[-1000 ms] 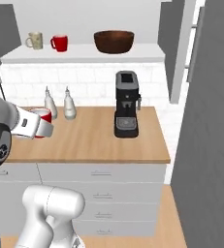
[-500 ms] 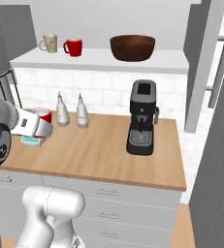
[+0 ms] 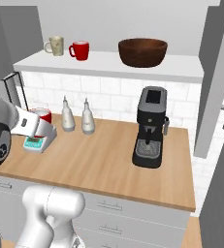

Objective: Gather all objects into one cabinet and sort the glasses and bowls to opposite sides.

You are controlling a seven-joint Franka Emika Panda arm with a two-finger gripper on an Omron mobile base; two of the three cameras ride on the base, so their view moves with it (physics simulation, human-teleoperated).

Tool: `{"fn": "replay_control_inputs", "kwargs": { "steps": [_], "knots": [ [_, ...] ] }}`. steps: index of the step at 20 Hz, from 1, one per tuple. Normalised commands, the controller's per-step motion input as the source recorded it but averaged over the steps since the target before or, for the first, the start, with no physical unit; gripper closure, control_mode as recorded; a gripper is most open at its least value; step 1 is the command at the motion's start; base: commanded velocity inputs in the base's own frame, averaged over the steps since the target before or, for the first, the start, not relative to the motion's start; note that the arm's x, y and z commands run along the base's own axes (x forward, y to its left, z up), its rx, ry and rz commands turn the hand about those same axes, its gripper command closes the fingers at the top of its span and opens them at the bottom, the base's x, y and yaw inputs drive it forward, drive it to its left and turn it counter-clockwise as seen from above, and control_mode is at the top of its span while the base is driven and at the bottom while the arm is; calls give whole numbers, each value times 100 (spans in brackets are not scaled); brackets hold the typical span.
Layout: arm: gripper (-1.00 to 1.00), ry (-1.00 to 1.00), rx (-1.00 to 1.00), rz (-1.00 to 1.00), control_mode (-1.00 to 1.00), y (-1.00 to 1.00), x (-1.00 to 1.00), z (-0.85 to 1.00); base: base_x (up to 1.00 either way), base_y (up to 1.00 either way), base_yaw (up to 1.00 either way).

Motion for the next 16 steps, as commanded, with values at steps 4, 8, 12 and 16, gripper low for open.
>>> {"fn": "replay_control_inputs", "kwargs": {
  "steps": [4, 8, 12, 16],
  "knots": [
    [100, 0, 0, 0, 100, 0, 0, 0, 0, 0, 0],
    [100, -7, 4, 1, -100, 0, -4, 34, 0, 3, 0],
    [100, -23, 11, 10, -100, 3, 11, 91, 0, 0, 0],
    [100, -8, 8, 12, -100, 23, 59, 96, 0, 0, 0]
  ]
}}
